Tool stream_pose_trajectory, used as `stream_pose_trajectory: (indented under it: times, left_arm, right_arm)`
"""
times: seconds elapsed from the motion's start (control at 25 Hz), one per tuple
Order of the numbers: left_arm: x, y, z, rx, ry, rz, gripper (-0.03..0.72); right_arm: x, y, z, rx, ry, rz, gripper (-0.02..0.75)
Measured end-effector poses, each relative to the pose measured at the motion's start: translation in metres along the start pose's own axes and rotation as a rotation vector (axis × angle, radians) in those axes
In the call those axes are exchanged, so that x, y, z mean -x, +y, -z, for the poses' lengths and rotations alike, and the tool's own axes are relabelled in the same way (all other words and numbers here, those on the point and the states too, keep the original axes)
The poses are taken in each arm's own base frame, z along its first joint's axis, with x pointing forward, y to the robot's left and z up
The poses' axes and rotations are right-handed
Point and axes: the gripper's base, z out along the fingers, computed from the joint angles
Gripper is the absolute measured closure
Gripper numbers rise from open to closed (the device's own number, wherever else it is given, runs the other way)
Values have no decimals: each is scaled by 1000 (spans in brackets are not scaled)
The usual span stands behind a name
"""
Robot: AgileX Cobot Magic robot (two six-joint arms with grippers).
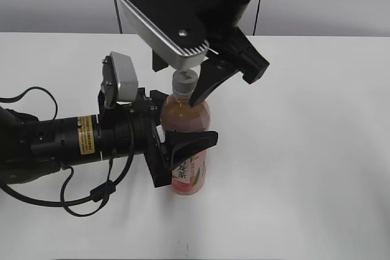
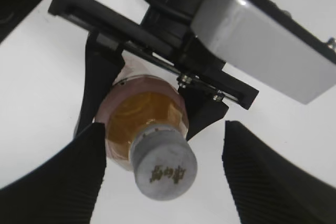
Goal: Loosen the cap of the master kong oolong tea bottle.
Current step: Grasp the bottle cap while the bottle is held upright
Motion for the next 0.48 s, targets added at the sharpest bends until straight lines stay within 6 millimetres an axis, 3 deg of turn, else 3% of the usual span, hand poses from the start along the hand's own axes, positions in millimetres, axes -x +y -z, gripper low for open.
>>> stream_pose_trajectory:
  times: [0.2,0.48]
  left_arm:
    - [0,0,0,1,0,0,235]
    - [0,0,0,1,0,0,235]
  right_arm:
    - [6,-3,2,-12,-63,-354,206]
    - [9,-14,20,-68,-87,-832,204]
